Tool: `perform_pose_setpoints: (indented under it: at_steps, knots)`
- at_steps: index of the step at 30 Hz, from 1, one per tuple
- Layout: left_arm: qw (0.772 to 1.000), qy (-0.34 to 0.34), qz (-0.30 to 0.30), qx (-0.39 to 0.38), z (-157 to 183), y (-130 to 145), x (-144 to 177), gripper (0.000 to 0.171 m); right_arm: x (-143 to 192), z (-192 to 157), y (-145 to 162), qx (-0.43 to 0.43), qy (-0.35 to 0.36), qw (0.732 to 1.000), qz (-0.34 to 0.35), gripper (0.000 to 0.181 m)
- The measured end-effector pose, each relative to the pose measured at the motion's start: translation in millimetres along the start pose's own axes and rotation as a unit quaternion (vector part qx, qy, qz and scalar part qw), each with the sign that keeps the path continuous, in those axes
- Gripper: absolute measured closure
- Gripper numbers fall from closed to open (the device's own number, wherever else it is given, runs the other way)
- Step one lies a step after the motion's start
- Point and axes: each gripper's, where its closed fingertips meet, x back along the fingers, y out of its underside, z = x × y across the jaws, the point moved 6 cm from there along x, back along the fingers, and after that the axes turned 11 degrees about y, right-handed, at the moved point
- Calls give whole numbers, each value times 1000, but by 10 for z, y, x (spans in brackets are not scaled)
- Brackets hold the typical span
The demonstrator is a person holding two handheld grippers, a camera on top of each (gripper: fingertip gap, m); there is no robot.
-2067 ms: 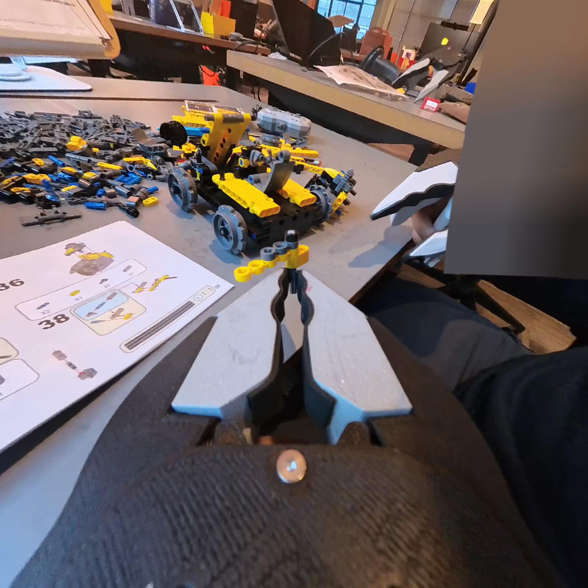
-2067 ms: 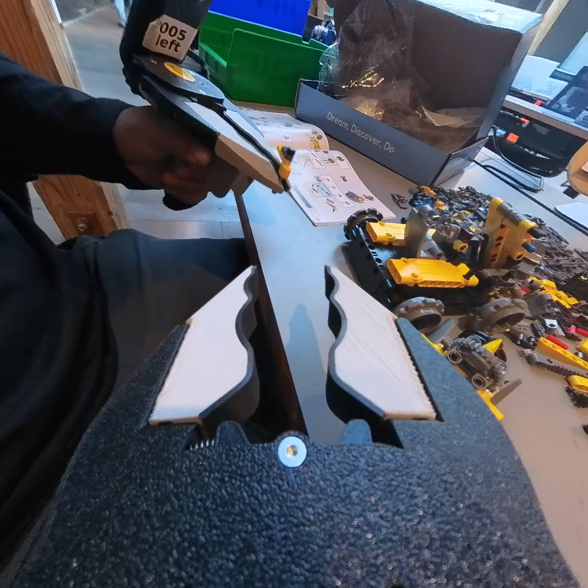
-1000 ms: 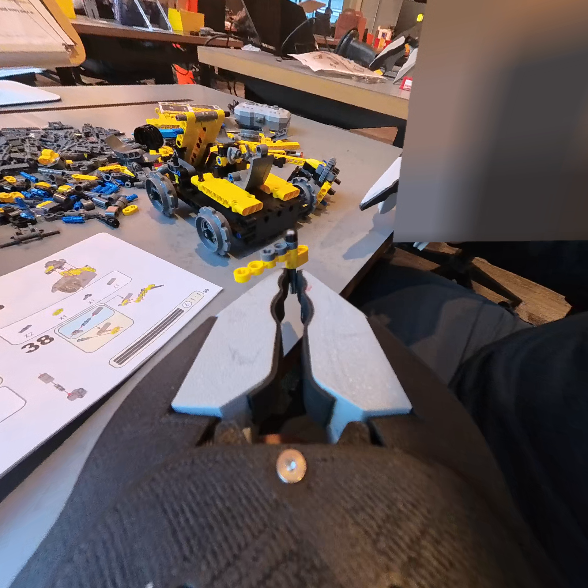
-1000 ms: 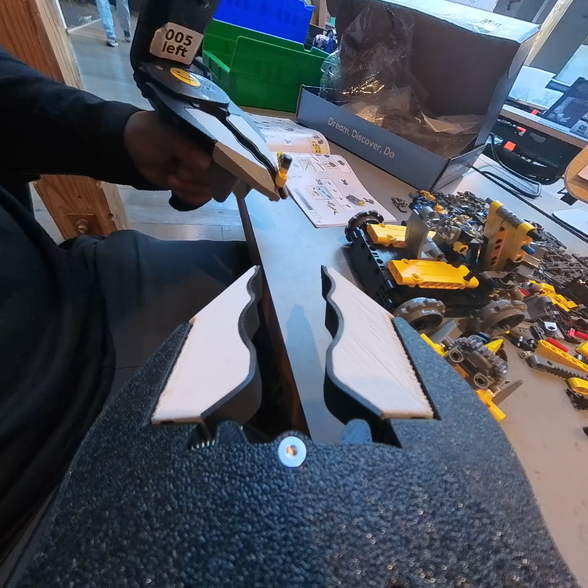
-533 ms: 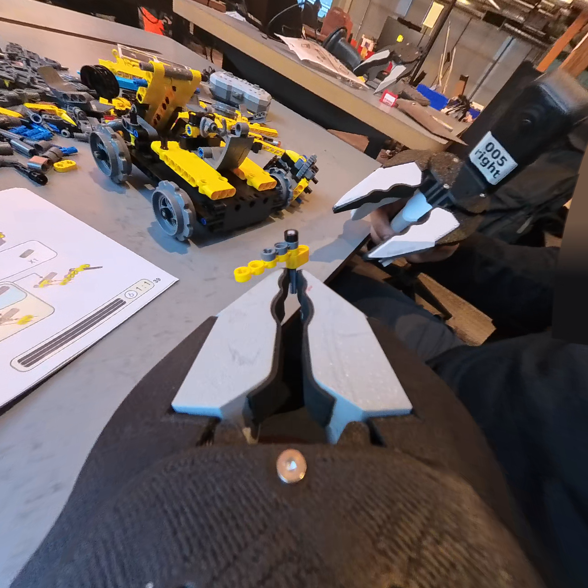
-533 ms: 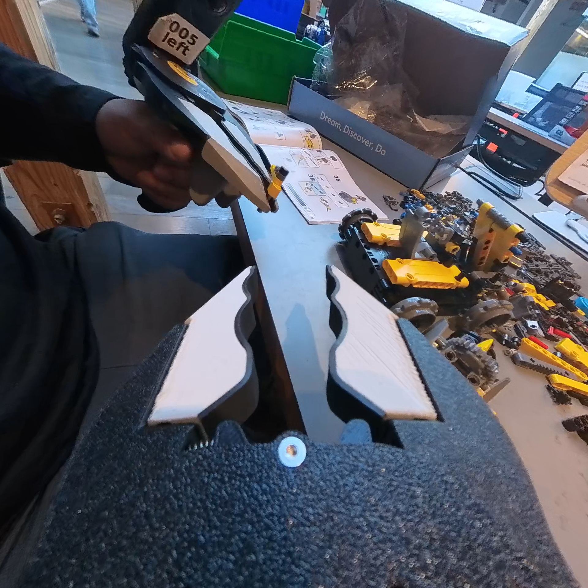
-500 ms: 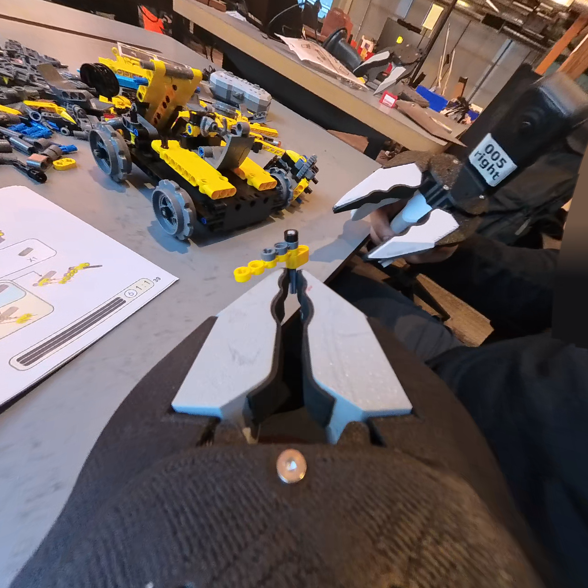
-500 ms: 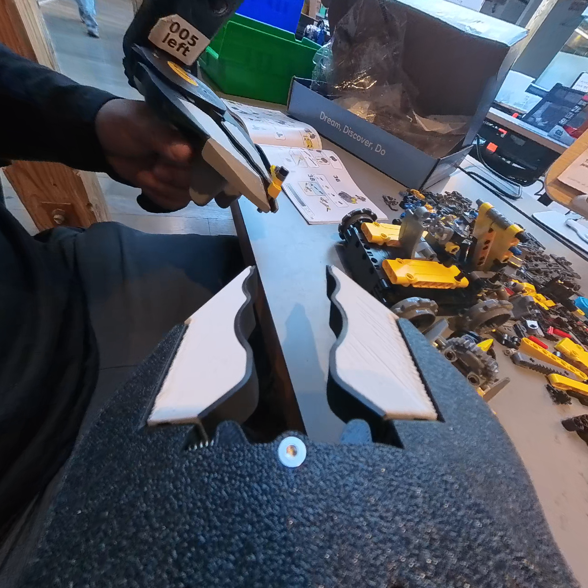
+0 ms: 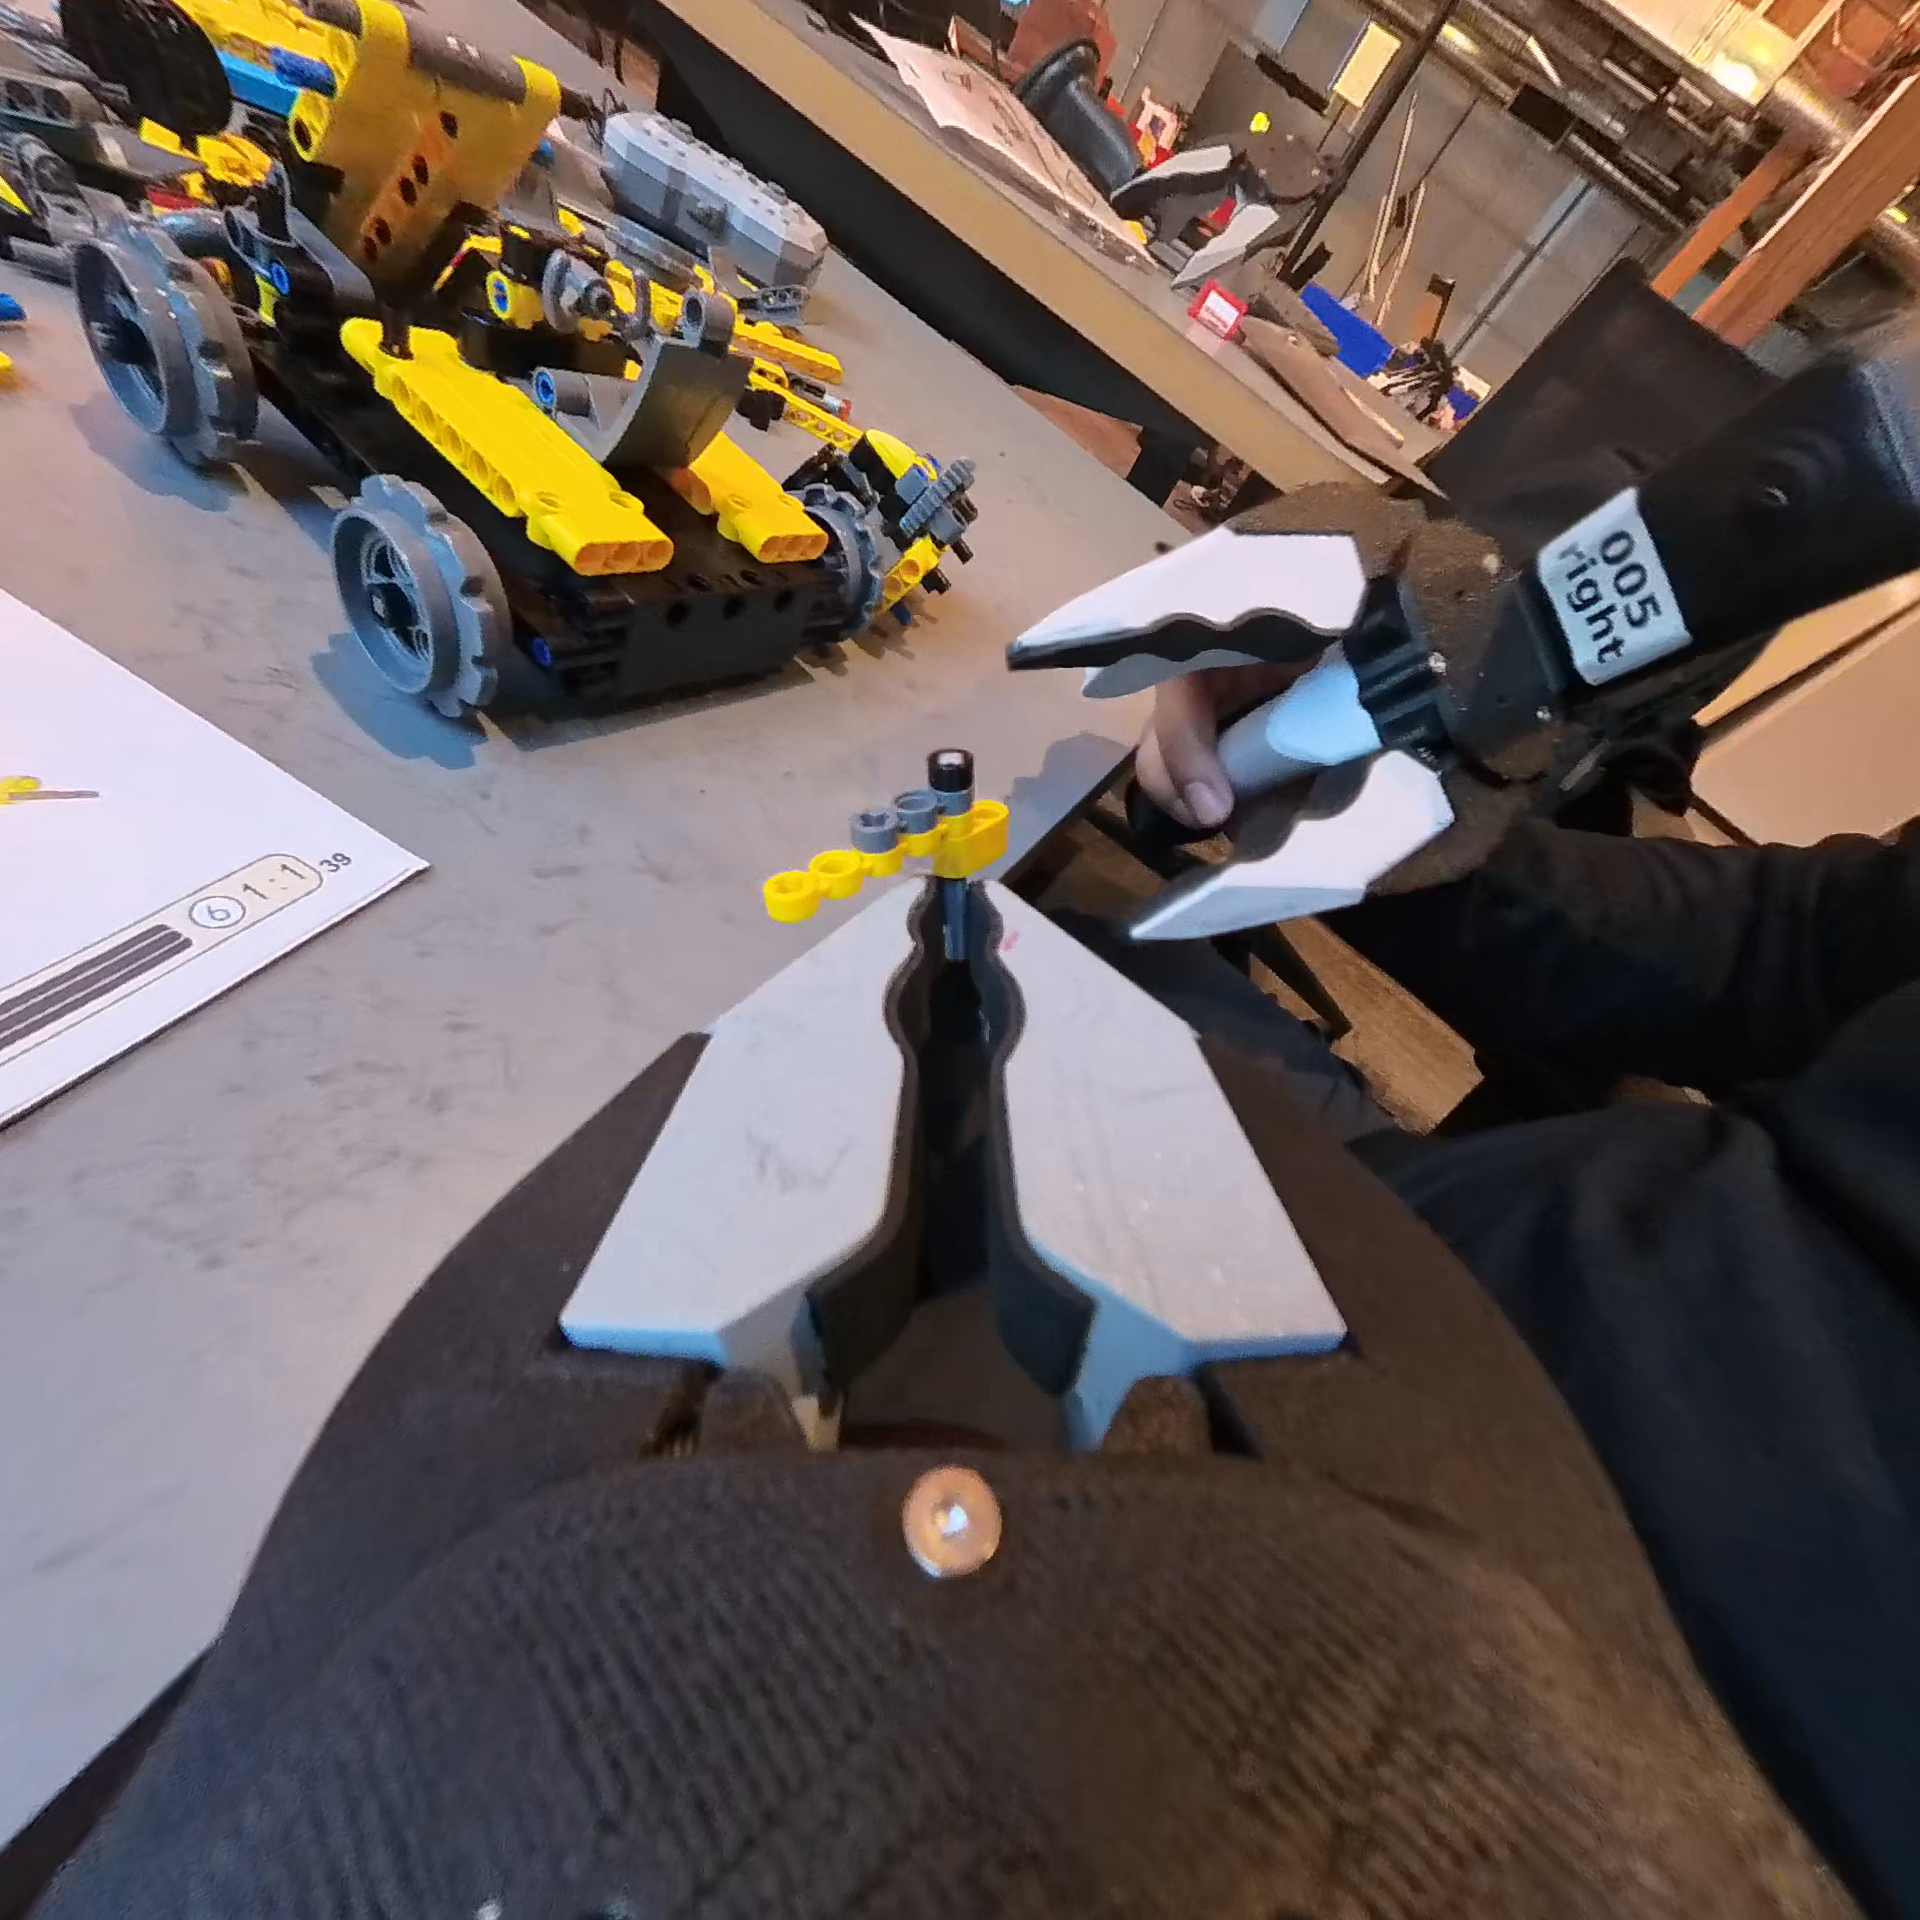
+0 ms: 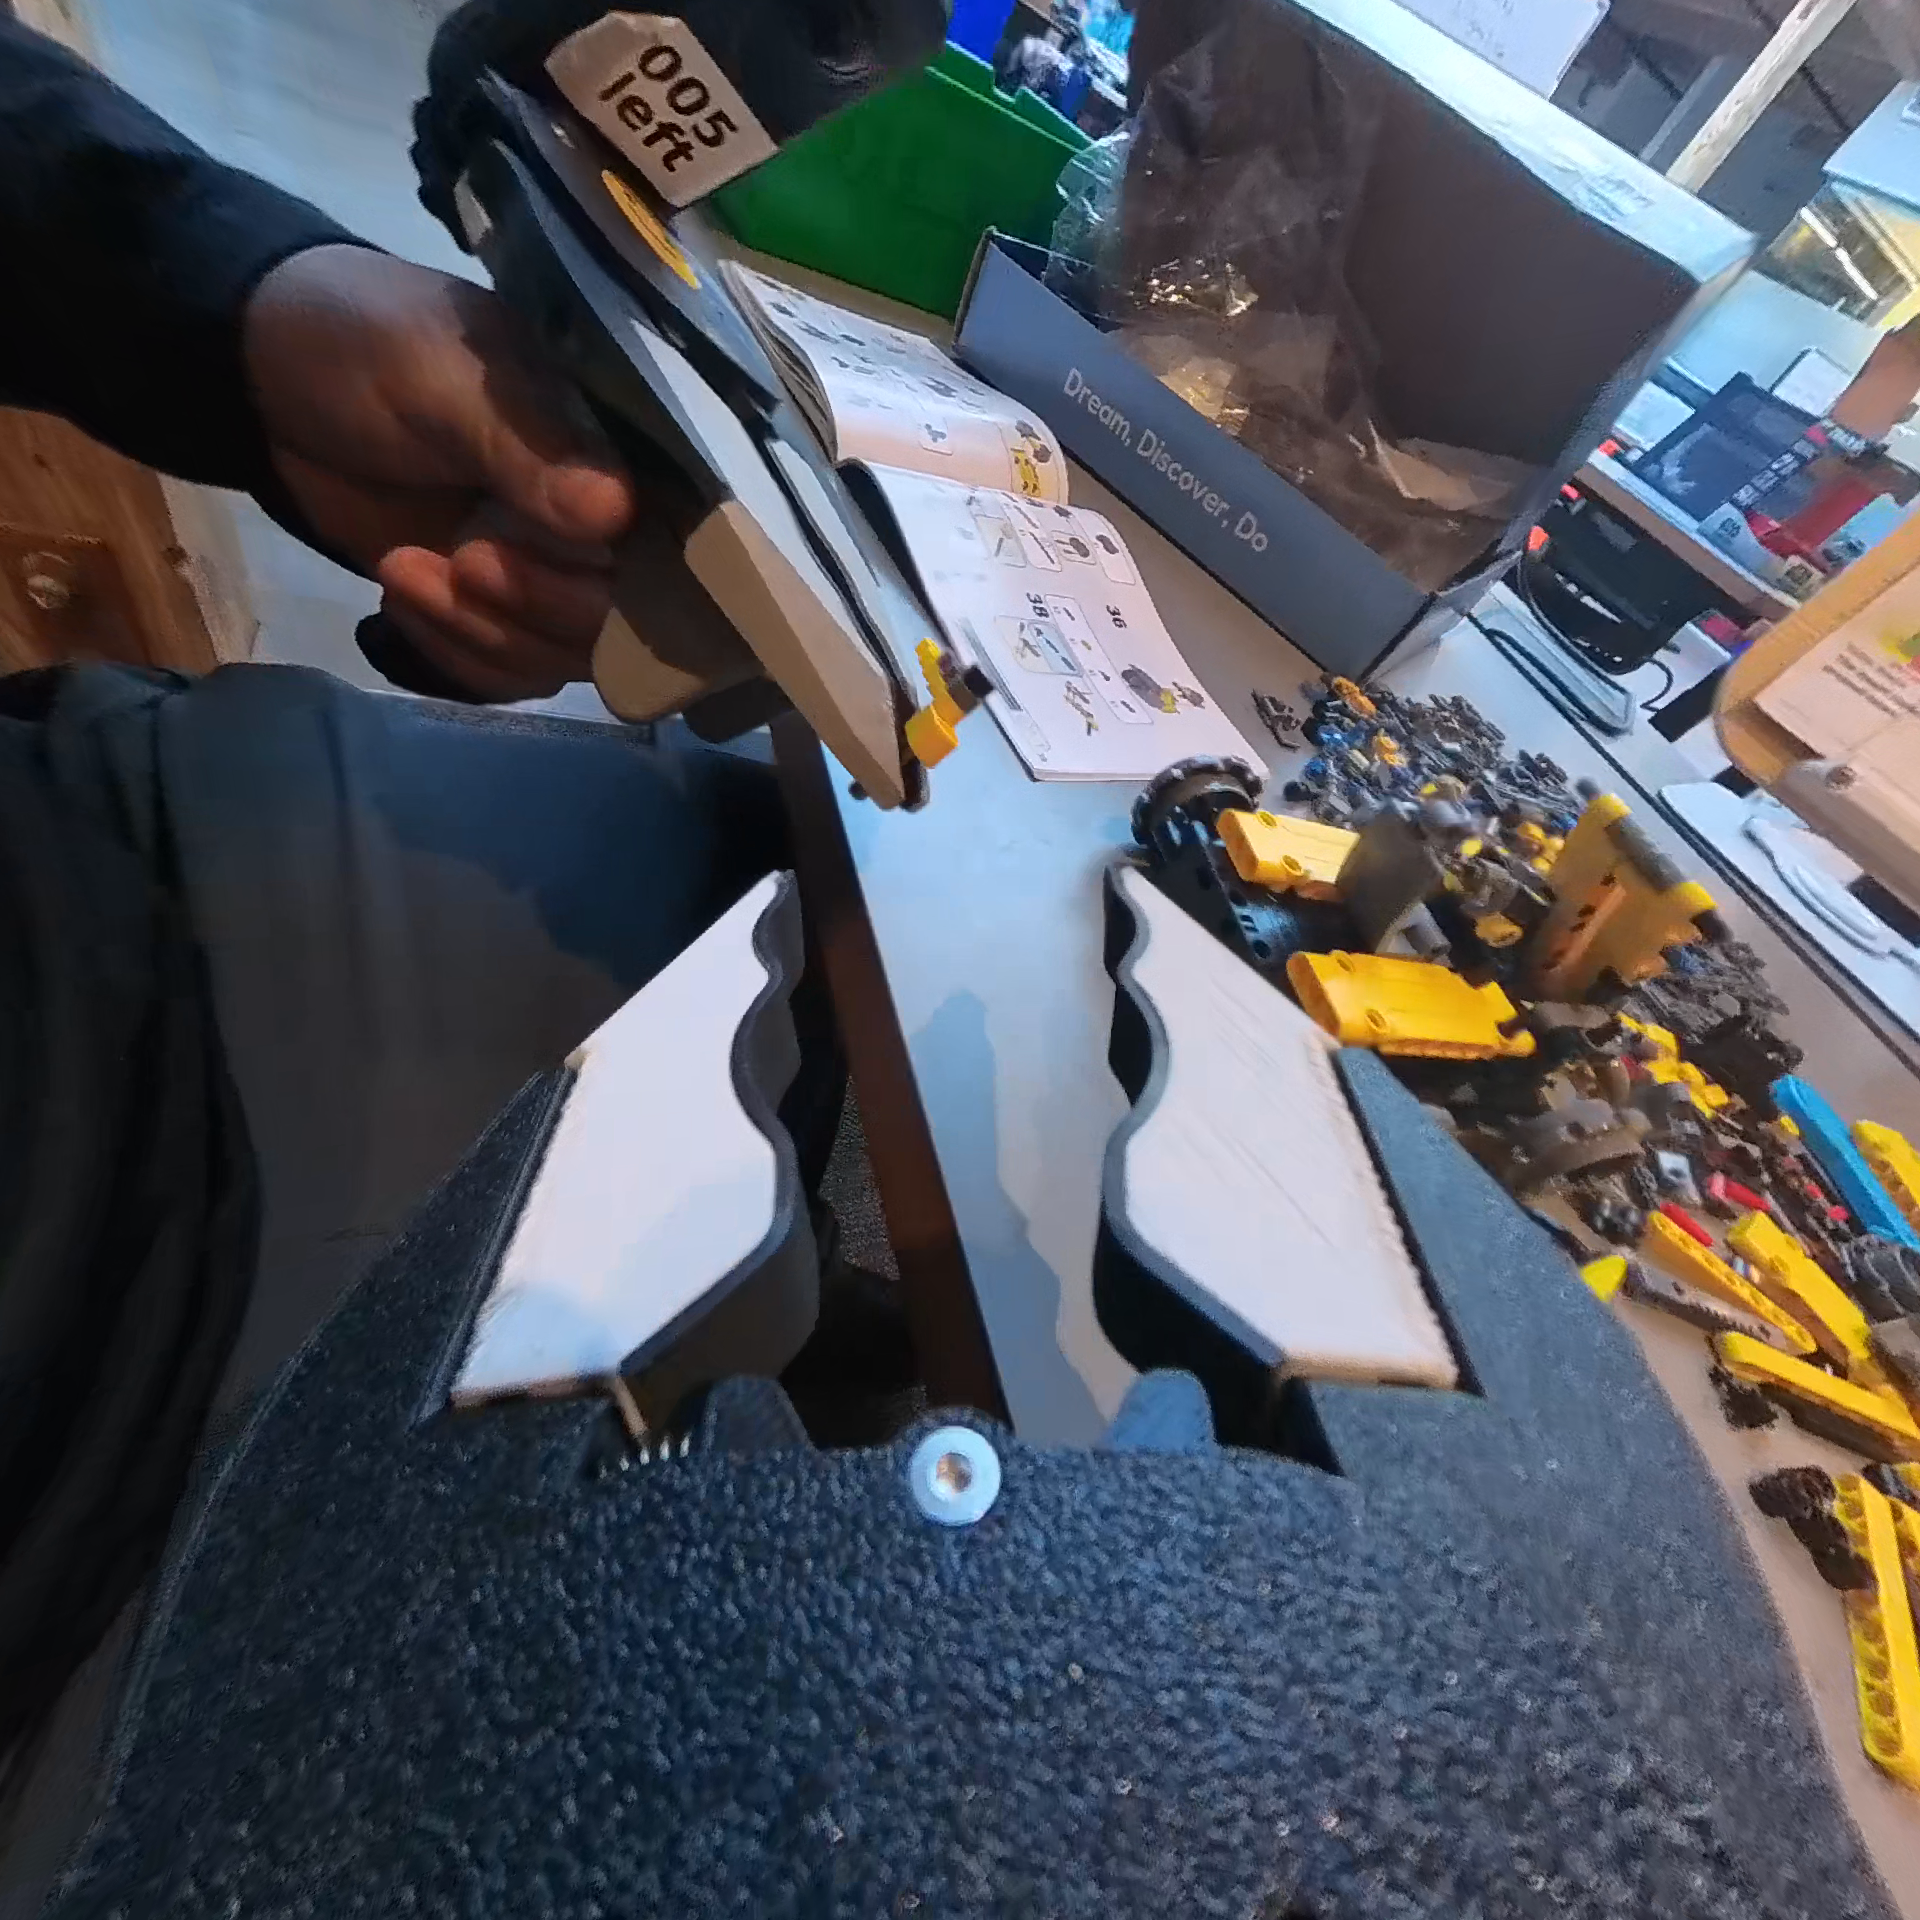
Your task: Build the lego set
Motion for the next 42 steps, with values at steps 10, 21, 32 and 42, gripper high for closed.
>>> perform_pose_setpoints:
  at_steps: [10, 21, 32, 42]
  knots:
    - [999, 22, -16, 16, 35, 57, -62, 168, -181, -217, -33, 72, 11, 997, -24, 122]
    - [999, 28, -26, 12, 65, 86, -91, 168, -184, -279, -82, 108, 26, 994, -19, 122]
    - [999, 34, -35, 13, 64, 113, -110, 168, -201, -306, -32, 127, 33, 991, -26, 122]
    - [998, 29, -44, 16, 48, 138, -121, 168, -216, -315, -35, 150, 50, 987, -26, 122]
